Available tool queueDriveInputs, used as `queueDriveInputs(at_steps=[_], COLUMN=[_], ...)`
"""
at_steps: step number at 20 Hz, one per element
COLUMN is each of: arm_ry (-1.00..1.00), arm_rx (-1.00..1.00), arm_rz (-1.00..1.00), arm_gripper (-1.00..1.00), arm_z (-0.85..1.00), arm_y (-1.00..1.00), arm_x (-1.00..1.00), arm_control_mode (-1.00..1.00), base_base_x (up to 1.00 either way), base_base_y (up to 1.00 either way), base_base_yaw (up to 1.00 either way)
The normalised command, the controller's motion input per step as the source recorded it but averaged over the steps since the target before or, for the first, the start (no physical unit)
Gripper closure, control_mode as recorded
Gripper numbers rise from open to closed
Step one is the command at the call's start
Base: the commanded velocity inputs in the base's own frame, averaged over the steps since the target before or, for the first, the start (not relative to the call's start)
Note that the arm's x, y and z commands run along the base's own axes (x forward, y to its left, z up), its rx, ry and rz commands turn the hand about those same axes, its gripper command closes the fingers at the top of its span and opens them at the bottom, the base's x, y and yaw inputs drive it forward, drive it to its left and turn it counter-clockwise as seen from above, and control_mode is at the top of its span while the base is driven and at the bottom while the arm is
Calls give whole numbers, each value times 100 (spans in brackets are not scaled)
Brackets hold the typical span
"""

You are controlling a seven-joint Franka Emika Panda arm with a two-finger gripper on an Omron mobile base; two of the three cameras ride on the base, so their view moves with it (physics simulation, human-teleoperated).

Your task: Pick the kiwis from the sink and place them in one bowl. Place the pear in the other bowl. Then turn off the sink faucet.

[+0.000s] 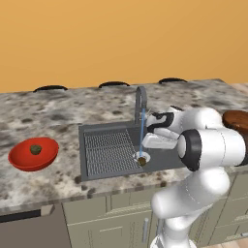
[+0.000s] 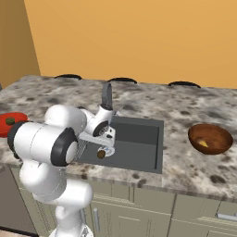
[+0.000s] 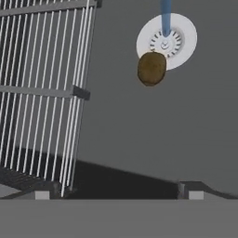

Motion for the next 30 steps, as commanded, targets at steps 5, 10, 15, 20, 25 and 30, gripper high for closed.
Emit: queueDriveInputs(at_steps=[5,10,15,20,25,30], arm_ry=[2,1,0,0,0,0], arm_rx=[0,0,0,0,0,0], arm_rz=[0,0,1,1,1,3], arm_gripper=[-100,-100,-100,-100,-100,-100], arm_z=[-25,-32,-32,-28,-29,-35], arm_y=[0,0,-2,0,0,0], arm_x=[41,28,31,42,48,44], arm_control_mode=[-100,-100,-100,-100,-100,-100], base_base_x=[0,0,0,0,0,0], base_base_y=[0,0,0,0,0,0], base_base_yaw=[0,0,0,0,0,0])
